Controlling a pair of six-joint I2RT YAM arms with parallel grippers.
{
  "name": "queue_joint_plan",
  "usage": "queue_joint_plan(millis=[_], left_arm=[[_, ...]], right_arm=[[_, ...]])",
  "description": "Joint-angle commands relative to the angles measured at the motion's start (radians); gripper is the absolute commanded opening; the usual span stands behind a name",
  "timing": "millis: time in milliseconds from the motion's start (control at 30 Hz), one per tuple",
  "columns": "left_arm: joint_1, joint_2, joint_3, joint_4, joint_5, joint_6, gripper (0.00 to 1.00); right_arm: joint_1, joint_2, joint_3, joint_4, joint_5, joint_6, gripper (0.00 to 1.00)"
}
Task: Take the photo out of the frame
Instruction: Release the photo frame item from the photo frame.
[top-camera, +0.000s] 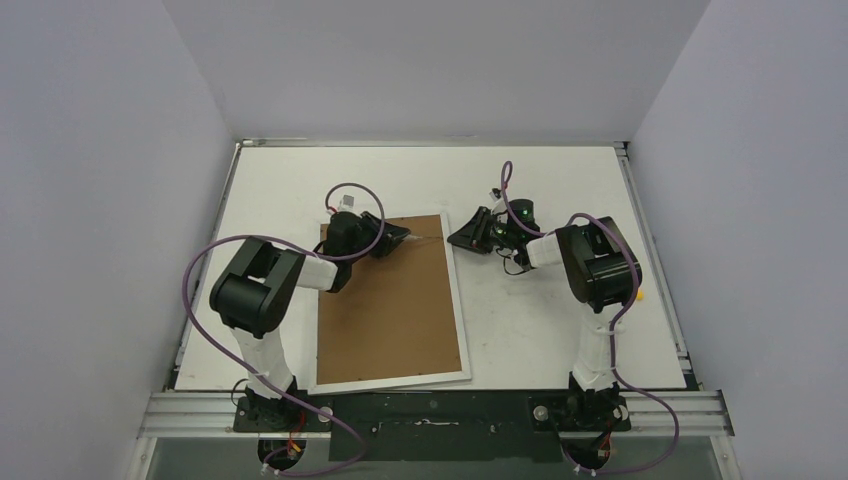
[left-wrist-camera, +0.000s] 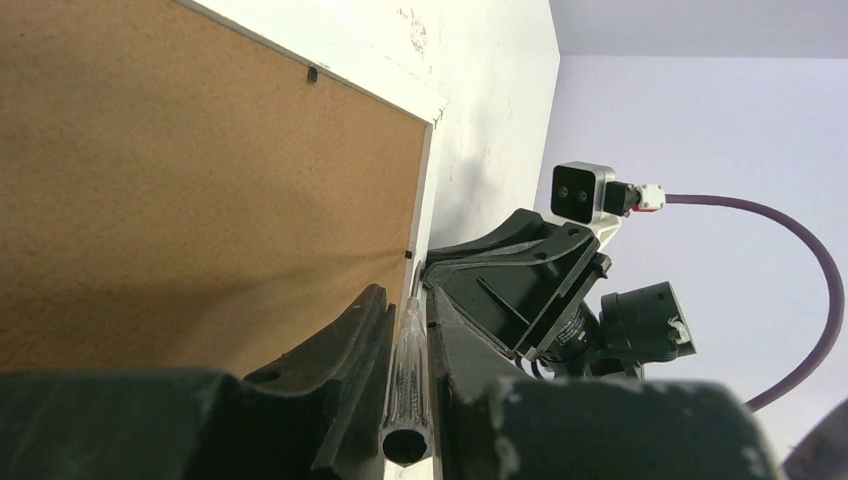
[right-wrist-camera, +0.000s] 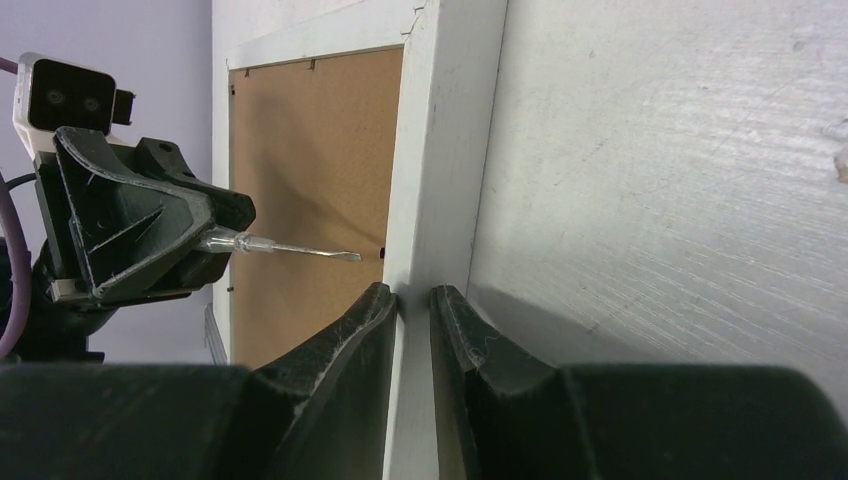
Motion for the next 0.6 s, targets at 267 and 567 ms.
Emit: queue_joint_plan(millis=[267,567], left_arm=[[-0.011,0.023,0.041,0.016,-0.024,0.018,0.0],[-0.008,0.048,0.065,-0.02,-0.018,0.031,0.0]], right_arm=[[0.034,0.02,0.025,0.032,-0.028,-0.012,0.2],[0.036,0.023,0.028,0.032,-0.03,-0.014,0.2]])
